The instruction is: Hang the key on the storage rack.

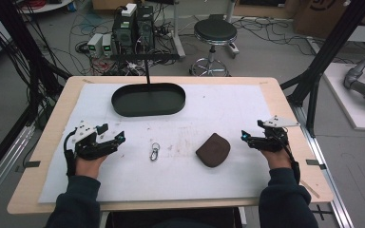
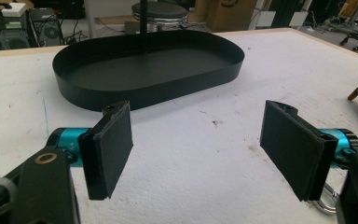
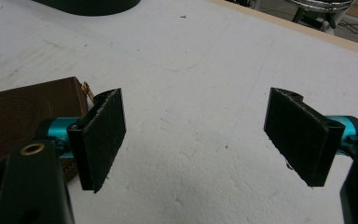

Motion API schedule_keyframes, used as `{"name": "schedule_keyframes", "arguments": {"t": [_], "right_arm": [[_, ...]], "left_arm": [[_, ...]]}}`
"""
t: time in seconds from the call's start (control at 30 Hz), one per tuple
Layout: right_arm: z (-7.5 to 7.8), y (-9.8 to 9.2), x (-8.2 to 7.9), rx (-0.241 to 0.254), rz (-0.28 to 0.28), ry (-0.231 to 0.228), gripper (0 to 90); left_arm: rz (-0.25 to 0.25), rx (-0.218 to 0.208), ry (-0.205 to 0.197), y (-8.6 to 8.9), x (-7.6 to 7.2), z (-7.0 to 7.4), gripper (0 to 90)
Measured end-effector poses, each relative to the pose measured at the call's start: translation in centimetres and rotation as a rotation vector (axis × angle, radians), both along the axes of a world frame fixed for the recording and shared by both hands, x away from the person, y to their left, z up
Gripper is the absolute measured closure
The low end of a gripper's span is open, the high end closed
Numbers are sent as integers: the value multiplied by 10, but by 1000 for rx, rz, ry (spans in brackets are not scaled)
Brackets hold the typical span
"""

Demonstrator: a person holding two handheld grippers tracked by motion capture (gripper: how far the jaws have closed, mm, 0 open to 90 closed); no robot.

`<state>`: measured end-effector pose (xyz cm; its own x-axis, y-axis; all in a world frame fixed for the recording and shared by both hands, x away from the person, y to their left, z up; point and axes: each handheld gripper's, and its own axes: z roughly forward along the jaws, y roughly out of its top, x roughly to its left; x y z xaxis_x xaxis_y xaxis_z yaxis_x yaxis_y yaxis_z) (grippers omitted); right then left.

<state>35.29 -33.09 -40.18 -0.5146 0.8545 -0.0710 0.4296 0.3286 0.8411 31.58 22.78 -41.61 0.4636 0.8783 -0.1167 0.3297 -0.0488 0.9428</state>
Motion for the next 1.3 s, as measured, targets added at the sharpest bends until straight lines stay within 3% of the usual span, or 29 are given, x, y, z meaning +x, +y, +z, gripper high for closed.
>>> {"name": "schedule_keyframes", "arguments": {"t": [0.37, 0.83, 0.9, 0.93, 0.97, 1.1, 1.27, 1.3], "right_arm": [[-1, -2, 1, 10, 13, 19, 211], [0, -2, -8, 6, 8, 23, 212], [-1, -1, -7, -3, 14, 34, 212], [-2, -1, -6, -10, 17, 35, 211], [-2, -1, -6, -14, 12, 34, 211], [-2, 0, -5, -14, 19, 33, 211], [-2, 0, -7, -16, 21, 34, 211], [-2, 0, -7, -16, 21, 34, 211]], "left_arm": [[-6, 1, 11, -2, 1, -2, 252], [-52, 26, -10, -21, -6, 2, 309], [-97, 48, 29, -31, -2, -2, 282], [-97, 48, 29, -31, -2, -2, 282], [-130, 51, 61, -39, 0, -6, 288], [-216, 68, 113, -58, 4, -12, 434], [-248, 128, 224, -76, 11, -23, 552], [-248, 128, 224, -76, 11, -23, 552]]}}
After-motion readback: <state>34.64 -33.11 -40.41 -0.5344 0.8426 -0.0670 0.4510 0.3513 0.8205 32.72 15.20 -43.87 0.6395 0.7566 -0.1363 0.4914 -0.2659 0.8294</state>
